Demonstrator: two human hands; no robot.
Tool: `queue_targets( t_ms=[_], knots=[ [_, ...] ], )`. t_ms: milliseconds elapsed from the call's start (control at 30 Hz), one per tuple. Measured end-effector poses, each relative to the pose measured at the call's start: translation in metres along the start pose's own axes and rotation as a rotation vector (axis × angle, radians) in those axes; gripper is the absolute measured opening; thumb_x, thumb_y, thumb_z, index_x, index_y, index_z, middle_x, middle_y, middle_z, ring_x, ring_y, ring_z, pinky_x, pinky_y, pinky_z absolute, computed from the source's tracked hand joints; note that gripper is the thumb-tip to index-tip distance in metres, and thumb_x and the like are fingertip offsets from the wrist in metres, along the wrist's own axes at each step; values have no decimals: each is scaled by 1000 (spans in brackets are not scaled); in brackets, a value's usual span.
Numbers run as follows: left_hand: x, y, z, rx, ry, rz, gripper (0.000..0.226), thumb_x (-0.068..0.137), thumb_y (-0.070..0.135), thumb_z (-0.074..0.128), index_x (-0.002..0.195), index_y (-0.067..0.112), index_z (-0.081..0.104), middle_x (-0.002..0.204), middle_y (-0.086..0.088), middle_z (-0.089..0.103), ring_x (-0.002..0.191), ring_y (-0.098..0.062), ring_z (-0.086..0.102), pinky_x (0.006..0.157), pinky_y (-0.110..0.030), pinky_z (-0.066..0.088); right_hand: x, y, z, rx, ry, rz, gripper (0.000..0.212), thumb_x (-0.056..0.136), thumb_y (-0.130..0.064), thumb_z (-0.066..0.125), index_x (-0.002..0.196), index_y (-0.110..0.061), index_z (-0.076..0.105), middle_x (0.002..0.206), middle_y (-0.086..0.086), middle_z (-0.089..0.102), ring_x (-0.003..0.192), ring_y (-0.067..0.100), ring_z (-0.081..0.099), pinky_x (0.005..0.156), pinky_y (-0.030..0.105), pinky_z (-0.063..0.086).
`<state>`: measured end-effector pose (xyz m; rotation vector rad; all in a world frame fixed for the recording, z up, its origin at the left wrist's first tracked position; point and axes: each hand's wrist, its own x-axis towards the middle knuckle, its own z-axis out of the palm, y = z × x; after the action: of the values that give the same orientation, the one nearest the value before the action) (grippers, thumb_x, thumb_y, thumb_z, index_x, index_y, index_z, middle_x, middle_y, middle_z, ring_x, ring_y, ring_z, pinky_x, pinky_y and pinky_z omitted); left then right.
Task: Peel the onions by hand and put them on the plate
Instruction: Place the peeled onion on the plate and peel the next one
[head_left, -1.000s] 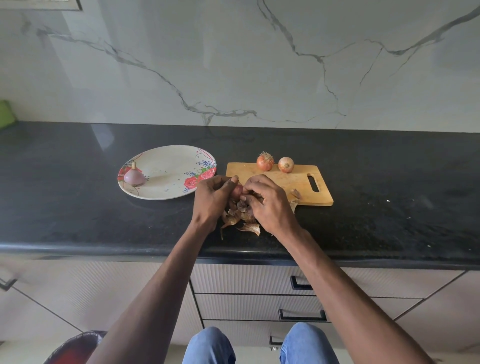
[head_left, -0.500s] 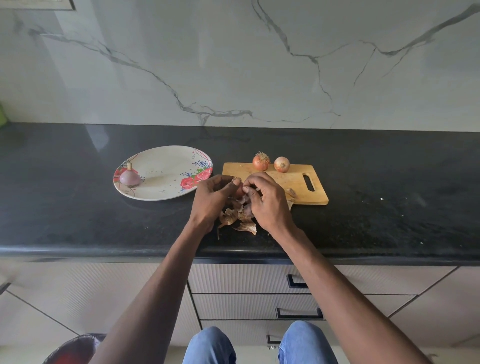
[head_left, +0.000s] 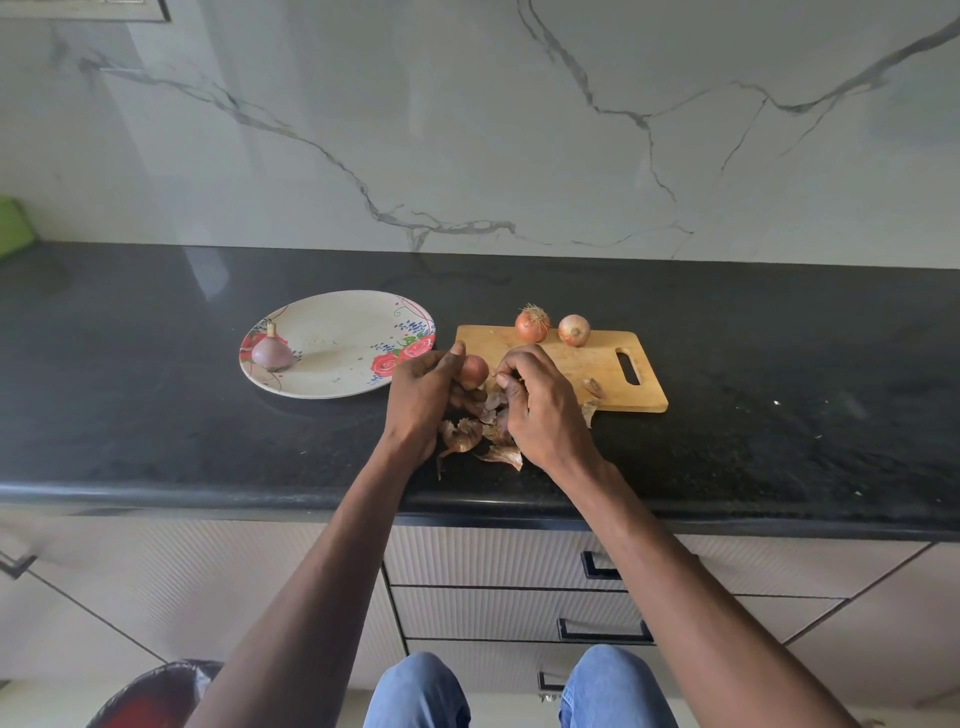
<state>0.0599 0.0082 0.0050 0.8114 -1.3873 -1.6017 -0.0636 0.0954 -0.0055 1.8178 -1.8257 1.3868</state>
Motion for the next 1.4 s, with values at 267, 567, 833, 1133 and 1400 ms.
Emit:
queue_targets(
  t_ms=[267, 567, 833, 1133, 1400],
  knots=[
    [-2, 4, 0, -157, -91, -51, 9, 99, 2, 59, 103, 2, 66, 91, -15, 74, 85, -30, 72, 77, -35, 62, 1, -4, -4, -70, 96, 19, 23, 83, 2, 65, 103, -4, 74, 103, 7, 73, 95, 21, 67, 85, 44, 56],
    [-5, 4, 0, -159, -205, -34, 19, 97, 6, 62, 115, 0, 68, 101, -15, 76, 87, -22, 74, 77, -28, 61, 3, -6, -7, 48, 18, 144, 42, 84, -8, 75, 125, -6, 66, 119, 8, 71, 109, 21, 66, 95, 35, 54],
    [-6, 4, 0, -149, -207, 24, 29, 97, 3, 61, 126, 3, 64, 109, -15, 75, 97, -28, 73, 83, -36, 61, 4, -1, -11, 126, 101, 179, 33, 87, -10, 74, 119, -5, 69, 115, 5, 71, 104, 2, 59, 91, 5, 43],
    [-4, 3, -3, -143, -198, -15, 26, 97, 8, 63, 121, 1, 66, 100, -13, 76, 79, -21, 74, 77, -33, 63, 4, 3, -9, 162, 96, 122, 29, 86, -2, 72, 115, -6, 72, 117, 7, 69, 108, 0, 56, 91, 5, 42],
    [-3, 0, -1, -95, -210, -1, 17, 95, 5, 63, 111, 1, 68, 94, -13, 77, 79, -21, 74, 76, -31, 62, 4, 3, -9, 244, 57, 145, 11, 83, 0, 74, 89, -8, 75, 96, -2, 68, 93, 8, 64, 81, 21, 55]
  ],
)
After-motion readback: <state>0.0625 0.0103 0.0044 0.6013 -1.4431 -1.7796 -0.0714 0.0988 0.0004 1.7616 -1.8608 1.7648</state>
